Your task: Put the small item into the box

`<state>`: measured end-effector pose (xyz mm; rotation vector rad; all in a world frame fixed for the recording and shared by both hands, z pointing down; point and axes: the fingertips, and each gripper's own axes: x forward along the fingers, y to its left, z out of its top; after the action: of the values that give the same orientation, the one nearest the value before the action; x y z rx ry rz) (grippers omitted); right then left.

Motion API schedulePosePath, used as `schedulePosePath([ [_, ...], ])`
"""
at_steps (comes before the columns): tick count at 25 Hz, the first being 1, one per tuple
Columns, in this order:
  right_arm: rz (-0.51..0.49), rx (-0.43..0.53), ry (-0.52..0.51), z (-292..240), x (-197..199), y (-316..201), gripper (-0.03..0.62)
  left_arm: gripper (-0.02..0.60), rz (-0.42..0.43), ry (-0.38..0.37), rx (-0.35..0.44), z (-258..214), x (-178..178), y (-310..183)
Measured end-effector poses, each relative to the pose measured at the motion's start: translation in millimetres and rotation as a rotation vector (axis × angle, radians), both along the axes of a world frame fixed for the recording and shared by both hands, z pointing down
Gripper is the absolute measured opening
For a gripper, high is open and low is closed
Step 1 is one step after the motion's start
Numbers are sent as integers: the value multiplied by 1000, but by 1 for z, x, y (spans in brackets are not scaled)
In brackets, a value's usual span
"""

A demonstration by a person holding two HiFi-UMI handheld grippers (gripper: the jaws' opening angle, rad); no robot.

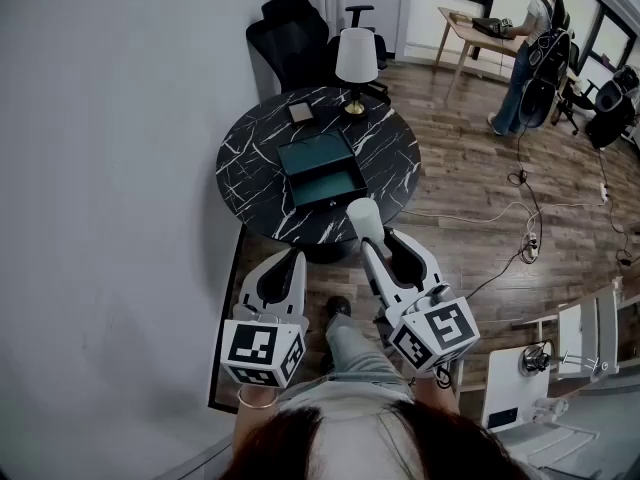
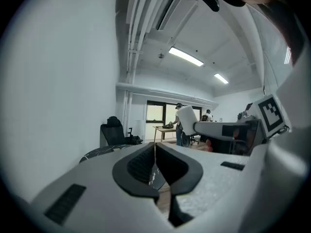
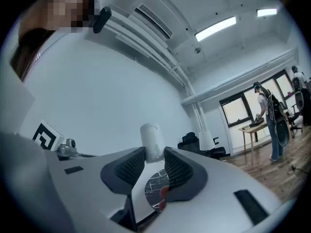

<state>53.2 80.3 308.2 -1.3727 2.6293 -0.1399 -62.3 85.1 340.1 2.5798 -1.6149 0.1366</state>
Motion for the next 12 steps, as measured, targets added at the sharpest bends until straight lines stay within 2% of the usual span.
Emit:
schedulePosePath([
  [12,17,-22,-6,7,2,-24,144,15,13,5,-2,1,0,-25],
])
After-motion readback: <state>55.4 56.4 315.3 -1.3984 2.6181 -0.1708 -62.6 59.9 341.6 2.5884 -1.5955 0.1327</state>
